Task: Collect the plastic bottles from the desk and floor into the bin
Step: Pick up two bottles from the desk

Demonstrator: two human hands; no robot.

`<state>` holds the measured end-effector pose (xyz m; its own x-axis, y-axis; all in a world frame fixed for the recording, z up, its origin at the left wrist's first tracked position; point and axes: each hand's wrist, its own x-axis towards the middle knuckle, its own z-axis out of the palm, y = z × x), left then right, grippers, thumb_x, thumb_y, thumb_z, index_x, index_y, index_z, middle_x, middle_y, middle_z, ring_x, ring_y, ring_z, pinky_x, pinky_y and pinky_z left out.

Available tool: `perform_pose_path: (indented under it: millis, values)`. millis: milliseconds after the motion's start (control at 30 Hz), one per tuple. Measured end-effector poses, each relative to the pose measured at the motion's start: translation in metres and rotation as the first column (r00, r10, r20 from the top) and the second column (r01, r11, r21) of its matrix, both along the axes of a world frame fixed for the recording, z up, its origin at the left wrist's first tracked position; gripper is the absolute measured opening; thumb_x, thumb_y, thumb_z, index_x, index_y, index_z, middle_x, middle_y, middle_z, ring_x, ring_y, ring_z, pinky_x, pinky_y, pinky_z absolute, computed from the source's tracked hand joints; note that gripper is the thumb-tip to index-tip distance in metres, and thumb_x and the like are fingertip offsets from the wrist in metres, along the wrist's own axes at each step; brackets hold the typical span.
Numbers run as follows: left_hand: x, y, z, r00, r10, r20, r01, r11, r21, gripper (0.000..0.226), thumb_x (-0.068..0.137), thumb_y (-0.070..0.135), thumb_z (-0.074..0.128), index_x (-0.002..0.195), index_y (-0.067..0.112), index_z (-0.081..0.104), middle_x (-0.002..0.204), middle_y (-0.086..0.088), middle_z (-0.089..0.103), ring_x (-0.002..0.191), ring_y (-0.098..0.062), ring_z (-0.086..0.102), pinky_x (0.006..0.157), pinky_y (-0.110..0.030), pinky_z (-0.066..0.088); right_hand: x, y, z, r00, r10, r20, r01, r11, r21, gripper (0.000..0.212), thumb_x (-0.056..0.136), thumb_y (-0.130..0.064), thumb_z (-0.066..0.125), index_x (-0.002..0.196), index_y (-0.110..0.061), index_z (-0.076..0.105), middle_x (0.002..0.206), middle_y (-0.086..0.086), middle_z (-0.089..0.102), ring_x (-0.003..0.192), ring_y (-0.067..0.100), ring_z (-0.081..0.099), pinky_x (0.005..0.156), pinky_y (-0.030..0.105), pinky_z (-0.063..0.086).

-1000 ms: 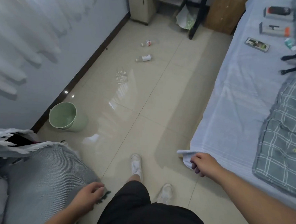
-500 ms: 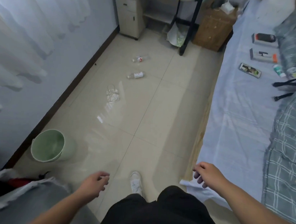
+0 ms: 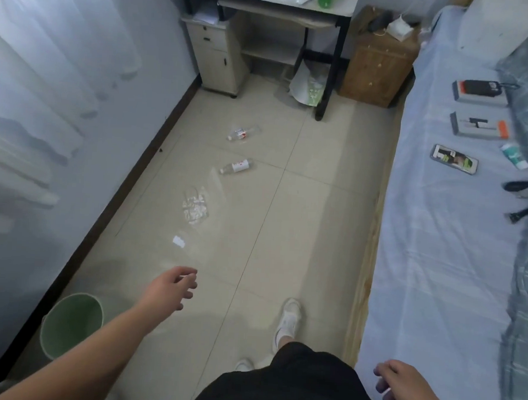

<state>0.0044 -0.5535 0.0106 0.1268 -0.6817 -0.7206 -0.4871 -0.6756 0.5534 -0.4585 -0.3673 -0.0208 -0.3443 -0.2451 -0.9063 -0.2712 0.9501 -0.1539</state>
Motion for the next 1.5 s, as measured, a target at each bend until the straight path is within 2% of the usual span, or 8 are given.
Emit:
perform_pose_path:
  millis: [300, 600, 700, 867, 1100, 1233, 1400, 1500]
  values:
    - [-0.008, -0.021, 0.008, 0.997, 0.037, 0.061, -0.046, 0.985, 0.167, 0.012, 0.102, 0.014, 0.059, 0.109, 0.015, 0.068, 0.098, -0.015, 0.069, 0.072, -0.024, 0.061, 0.055, -0.026, 0.039, -0.009, -0.256, 0.022, 0.979, 0.188, 0.077, -0.172, 0.968, -0.181, 0.020, 0.102, -0.014, 0.053, 0.094, 0.000, 0.065, 0.075, 0.014, 0.061, 0.052, 0.020, 0.047, 0.045, 0.026, 0.032]
    - [0.017, -0.169, -0.032, 0.995, 0.007, 0.095, -0.032, 0.966, 0.258, 0.015, 0.100, 0.019, 0.062, 0.110, 0.012, 0.070, 0.094, -0.014, 0.070, 0.068, -0.024, 0.061, 0.051, -0.024, 0.039, 0.020, -0.476, 0.030, 0.993, 0.090, 0.071, -0.059, 0.932, -0.357, 0.016, 0.101, -0.013, 0.053, 0.097, -0.002, 0.064, 0.077, 0.016, 0.060, 0.051, 0.021, 0.046, 0.045, 0.024, 0.033]
    - [0.018, -0.261, -0.033, 0.993, -0.085, 0.085, 0.062, 0.969, 0.241, 0.016, 0.102, 0.018, 0.059, 0.113, 0.013, 0.069, 0.095, -0.011, 0.070, 0.070, -0.022, 0.062, 0.048, -0.023, 0.039, 0.018, -0.504, 0.033, 0.998, 0.050, 0.042, -0.035, 0.950, -0.311, 0.019, 0.101, -0.016, 0.054, 0.100, -0.002, 0.067, 0.081, 0.017, 0.065, 0.057, 0.023, 0.053, 0.047, 0.028, 0.039]
    - [-0.006, -0.425, -0.007, 0.967, -0.245, 0.073, 0.235, 0.963, 0.131, 0.014, 0.102, 0.025, 0.057, 0.113, 0.024, 0.067, 0.098, -0.004, 0.073, 0.079, -0.020, 0.068, 0.058, -0.027, 0.047, -0.005, -0.505, 0.035, 0.999, -0.025, 0.021, 0.027, 0.993, -0.119, 0.018, 0.101, -0.018, 0.055, 0.100, -0.005, 0.067, 0.081, 0.016, 0.068, 0.059, 0.024, 0.058, 0.049, 0.029, 0.044]
    - [-0.076, -0.603, 0.004, 0.963, -0.258, 0.077, 0.259, 0.966, 0.001, 0.012, 0.098, 0.024, 0.060, 0.104, 0.028, 0.069, 0.095, -0.003, 0.075, 0.074, -0.019, 0.069, 0.060, -0.030, 0.051, -0.057, -0.529, 0.008, 0.991, -0.129, 0.028, 0.129, 0.992, 0.014, 0.020, 0.099, -0.016, 0.062, 0.100, 0.003, 0.070, 0.075, 0.020, 0.072, 0.051, 0.025, 0.059, 0.054, 0.029, 0.042]
    - [-0.127, -0.661, 0.001, 0.972, -0.224, 0.073, 0.225, 0.974, -0.004, 0.012, 0.099, 0.026, 0.058, 0.103, 0.030, 0.069, 0.095, -0.002, 0.075, 0.075, -0.019, 0.068, 0.060, -0.032, 0.051, -0.101, -0.595, -0.009, 0.996, -0.070, 0.053, 0.067, 0.996, 0.060, 0.023, 0.100, -0.023, 0.060, 0.099, -0.003, 0.070, 0.090, 0.022, 0.075, 0.060, 0.028, 0.064, 0.058, 0.030, 0.047]
    - [-0.169, -0.690, 0.007, 0.973, -0.218, 0.074, 0.215, 0.975, 0.054, 0.013, 0.101, 0.029, 0.055, 0.104, 0.033, 0.067, 0.098, 0.001, 0.075, 0.086, -0.023, 0.072, 0.061, -0.029, 0.053, -0.147, -0.710, 0.000, 0.991, 0.123, 0.051, -0.122, 0.992, -0.026, 0.021, 0.101, -0.020, 0.054, 0.096, -0.005, 0.068, 0.083, 0.014, 0.073, 0.058, 0.022, 0.062, 0.053, 0.027, 0.047]
    - [-0.175, -0.698, 0.000, 0.981, -0.180, 0.076, 0.172, 0.979, 0.108, 0.013, 0.102, 0.022, 0.057, 0.106, 0.027, 0.068, 0.098, -0.006, 0.074, 0.075, -0.021, 0.068, 0.054, -0.027, 0.049, -0.165, -0.791, 0.008, 0.987, 0.149, 0.065, -0.143, 0.985, -0.101, 0.019, 0.101, -0.016, 0.054, 0.098, -0.003, 0.068, 0.079, 0.014, 0.069, 0.056, 0.022, 0.057, 0.052, 0.029, 0.043]
